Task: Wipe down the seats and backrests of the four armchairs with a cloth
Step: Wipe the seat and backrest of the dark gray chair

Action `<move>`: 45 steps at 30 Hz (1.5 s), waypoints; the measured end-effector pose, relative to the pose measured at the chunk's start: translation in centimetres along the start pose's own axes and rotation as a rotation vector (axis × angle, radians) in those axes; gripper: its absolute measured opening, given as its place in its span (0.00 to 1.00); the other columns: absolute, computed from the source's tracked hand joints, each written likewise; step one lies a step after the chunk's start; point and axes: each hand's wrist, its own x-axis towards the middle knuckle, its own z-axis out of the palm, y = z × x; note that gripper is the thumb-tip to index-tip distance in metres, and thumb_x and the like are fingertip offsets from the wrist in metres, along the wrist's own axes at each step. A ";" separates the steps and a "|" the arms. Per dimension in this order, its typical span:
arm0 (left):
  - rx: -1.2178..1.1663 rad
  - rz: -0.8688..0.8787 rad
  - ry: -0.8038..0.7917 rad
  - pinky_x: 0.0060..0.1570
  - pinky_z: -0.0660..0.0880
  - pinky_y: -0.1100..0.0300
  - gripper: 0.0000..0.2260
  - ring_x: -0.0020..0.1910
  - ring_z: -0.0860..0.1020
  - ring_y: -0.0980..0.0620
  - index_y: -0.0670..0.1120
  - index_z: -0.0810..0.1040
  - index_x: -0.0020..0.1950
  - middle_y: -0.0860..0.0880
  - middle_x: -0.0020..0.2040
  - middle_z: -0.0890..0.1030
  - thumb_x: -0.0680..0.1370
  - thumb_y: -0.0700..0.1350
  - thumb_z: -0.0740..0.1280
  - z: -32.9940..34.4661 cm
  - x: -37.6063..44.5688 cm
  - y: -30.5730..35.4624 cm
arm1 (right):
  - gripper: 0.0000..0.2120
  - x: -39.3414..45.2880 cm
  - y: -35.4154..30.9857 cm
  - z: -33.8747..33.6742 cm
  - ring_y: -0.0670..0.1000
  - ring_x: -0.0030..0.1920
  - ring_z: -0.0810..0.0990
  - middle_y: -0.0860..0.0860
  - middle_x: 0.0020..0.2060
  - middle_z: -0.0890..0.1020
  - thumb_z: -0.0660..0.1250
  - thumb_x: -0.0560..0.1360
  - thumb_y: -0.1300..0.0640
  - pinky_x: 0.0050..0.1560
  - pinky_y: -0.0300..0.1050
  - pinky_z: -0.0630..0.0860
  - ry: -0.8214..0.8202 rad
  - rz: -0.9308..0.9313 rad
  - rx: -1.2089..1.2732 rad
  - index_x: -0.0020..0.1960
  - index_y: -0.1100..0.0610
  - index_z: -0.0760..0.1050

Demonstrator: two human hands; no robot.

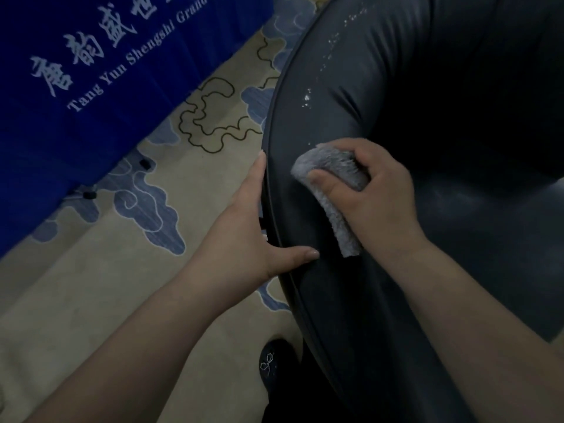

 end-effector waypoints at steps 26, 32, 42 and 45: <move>0.095 -0.002 -0.022 0.64 0.71 0.62 0.57 0.66 0.69 0.63 0.63 0.42 0.77 0.70 0.71 0.61 0.60 0.55 0.79 -1.8 4.5 1.7 | 0.17 3.9 0.3 1.1 0.42 0.50 0.77 0.47 0.48 0.79 0.73 0.69 0.48 0.54 0.35 0.72 -0.032 -0.086 -0.064 0.56 0.51 0.79; 0.050 0.081 -0.087 0.56 0.72 0.73 0.55 0.62 0.70 0.69 0.67 0.44 0.75 0.78 0.63 0.62 0.61 0.55 0.79 -3.3 7.2 1.8 | 0.14 5.2 0.2 0.4 0.41 0.51 0.78 0.46 0.48 0.79 0.74 0.69 0.50 0.54 0.33 0.71 0.144 0.033 0.005 0.53 0.49 0.78; 0.077 0.176 -0.250 0.54 0.77 0.63 0.56 0.60 0.74 0.63 0.68 0.46 0.75 0.72 0.70 0.62 0.59 0.56 0.80 -6.1 11.2 1.6 | 0.12 7.1 -0.1 1.1 0.40 0.50 0.78 0.44 0.49 0.79 0.72 0.70 0.49 0.54 0.38 0.75 0.286 0.171 -0.049 0.52 0.45 0.75; 0.084 0.208 -0.293 0.58 0.76 0.60 0.57 0.63 0.73 0.61 0.64 0.45 0.77 0.69 0.72 0.61 0.58 0.58 0.79 -6.5 12.1 1.6 | 0.16 7.3 -1.1 2.8 0.41 0.51 0.78 0.44 0.49 0.80 0.72 0.68 0.45 0.53 0.33 0.72 0.203 0.074 -0.090 0.54 0.46 0.77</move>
